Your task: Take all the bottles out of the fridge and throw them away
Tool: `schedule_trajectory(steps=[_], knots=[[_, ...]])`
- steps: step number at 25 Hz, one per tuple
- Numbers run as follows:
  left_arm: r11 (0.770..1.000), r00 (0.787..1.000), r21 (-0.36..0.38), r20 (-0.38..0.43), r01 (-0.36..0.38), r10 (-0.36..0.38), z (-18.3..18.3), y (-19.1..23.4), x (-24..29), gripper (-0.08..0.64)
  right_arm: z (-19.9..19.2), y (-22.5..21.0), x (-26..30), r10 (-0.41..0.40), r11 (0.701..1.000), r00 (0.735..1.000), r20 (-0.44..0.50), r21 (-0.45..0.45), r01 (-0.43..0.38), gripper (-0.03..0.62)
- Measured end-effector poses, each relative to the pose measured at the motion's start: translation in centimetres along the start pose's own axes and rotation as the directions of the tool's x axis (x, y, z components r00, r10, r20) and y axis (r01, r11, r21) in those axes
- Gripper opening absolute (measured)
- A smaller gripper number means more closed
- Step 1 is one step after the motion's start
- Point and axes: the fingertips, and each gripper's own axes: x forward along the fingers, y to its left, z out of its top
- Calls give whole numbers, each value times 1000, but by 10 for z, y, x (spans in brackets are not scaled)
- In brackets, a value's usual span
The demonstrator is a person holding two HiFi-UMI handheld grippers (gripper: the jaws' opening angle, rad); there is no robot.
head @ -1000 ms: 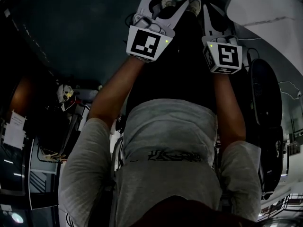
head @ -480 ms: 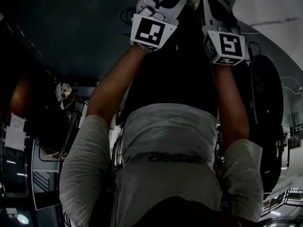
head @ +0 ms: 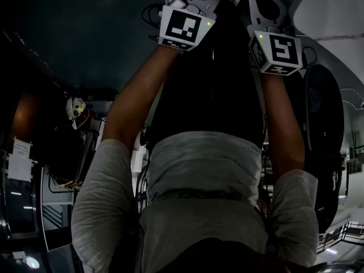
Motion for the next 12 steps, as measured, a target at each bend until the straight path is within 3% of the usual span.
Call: schedule_trajectory(steps=[12], knots=[[1000, 999, 20, -39, 8, -7, -16, 2, 25, 150, -8, -13, 11, -10, 1000, 1000, -7, 6, 10, 9]])
